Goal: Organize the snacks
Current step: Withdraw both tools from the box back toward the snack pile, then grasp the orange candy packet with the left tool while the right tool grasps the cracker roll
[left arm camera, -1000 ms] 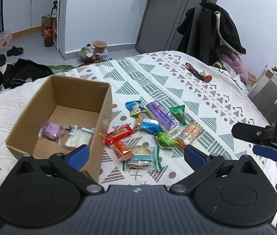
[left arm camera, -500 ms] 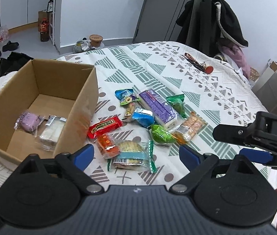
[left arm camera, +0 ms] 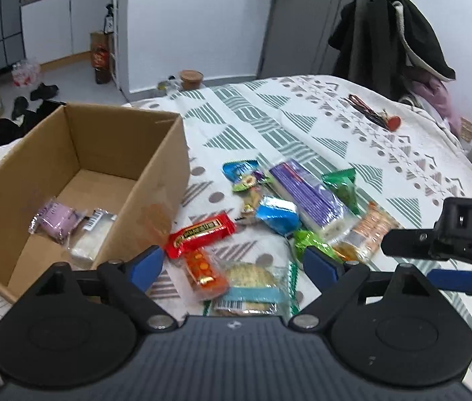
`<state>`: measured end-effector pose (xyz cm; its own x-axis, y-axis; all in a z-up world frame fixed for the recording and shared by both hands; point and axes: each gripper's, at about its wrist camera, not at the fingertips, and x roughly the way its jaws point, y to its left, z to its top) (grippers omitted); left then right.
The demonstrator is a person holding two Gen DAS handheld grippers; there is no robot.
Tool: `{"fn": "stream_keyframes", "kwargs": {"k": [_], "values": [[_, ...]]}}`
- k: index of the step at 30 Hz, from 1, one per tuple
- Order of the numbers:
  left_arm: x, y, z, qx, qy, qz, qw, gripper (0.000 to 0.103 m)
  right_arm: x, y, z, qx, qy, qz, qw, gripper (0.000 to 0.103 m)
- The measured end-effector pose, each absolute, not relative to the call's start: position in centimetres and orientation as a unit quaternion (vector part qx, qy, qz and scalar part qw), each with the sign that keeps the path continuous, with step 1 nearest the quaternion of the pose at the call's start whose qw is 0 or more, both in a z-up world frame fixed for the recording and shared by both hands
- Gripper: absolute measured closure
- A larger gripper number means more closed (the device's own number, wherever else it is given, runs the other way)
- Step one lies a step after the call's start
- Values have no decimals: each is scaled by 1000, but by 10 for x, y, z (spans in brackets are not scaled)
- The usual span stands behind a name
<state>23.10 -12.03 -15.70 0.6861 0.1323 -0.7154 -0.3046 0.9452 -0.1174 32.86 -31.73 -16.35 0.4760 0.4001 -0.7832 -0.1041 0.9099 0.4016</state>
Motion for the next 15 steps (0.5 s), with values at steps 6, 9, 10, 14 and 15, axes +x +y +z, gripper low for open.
{"fn": "stream_keyframes", "kwargs": {"k": [6,9,10,14,15], "values": [[235,-126,-155,-115,364,160,910,30,344,-310,-169,145,494,156,843,25],[241,-129,-159,-120,373,174,904,35,354,-304,-174,143,496,155,842,31],[242,-128,-160,-138,376,171,900,38,357,-303,-176,143,497,155,842,33],[248,-134,-166,-125,377,189,898,39,367,-301,-185,143,504,146,839,39],[251,-131,-171,-129,385,199,892,39,368,-302,-187,145,506,143,838,40]]}}
